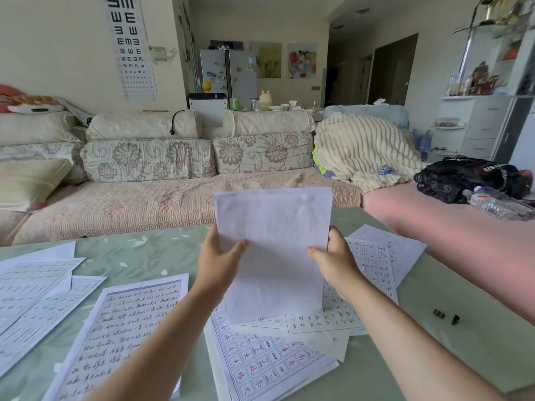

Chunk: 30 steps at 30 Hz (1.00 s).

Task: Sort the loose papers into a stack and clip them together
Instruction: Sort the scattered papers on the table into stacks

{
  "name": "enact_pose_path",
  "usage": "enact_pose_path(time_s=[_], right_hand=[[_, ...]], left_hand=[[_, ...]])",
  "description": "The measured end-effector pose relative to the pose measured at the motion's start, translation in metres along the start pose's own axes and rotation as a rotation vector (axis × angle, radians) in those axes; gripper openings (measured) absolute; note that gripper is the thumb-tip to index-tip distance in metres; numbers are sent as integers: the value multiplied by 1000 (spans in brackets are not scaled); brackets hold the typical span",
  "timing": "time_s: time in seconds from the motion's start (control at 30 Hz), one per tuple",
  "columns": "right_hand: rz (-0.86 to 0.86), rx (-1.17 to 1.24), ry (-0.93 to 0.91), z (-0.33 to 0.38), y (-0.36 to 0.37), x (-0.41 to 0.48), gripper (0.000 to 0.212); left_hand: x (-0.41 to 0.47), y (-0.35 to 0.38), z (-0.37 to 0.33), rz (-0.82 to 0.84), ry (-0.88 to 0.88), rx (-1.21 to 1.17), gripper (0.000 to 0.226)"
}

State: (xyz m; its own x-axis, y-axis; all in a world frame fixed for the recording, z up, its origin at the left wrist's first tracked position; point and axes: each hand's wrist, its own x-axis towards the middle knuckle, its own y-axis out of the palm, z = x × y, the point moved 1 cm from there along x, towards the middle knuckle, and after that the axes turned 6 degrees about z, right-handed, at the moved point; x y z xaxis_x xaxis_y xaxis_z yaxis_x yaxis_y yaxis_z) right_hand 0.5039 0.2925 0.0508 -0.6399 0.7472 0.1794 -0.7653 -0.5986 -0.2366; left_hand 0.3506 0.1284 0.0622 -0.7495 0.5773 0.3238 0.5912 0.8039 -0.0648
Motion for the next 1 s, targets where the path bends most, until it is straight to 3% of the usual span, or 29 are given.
enact_pose_path(time_s=[0.1,0.2,0.43,0.7,0.8,1.0], right_hand=[[56,-55,62,-10,5,-5,41],[80,-96,89,-14,7,-7,33],[74,-119,98,7,36,2,33],[351,-115,399,16,148,-7,40],[438,-204,420,16,200,-21,61],[474,-343,407,15,262,-39,52]], left_hand=[[-7,4,15,19,-79,14,35],[-12,2,28,43,-138,55,35],[0,-31,13,-1,-120,152,18],[-11,-157,36,-91,-456,265,18],[-28,-200,53,-69,-552,366,17],[-38,-252,81,-33,-604,672,9]])
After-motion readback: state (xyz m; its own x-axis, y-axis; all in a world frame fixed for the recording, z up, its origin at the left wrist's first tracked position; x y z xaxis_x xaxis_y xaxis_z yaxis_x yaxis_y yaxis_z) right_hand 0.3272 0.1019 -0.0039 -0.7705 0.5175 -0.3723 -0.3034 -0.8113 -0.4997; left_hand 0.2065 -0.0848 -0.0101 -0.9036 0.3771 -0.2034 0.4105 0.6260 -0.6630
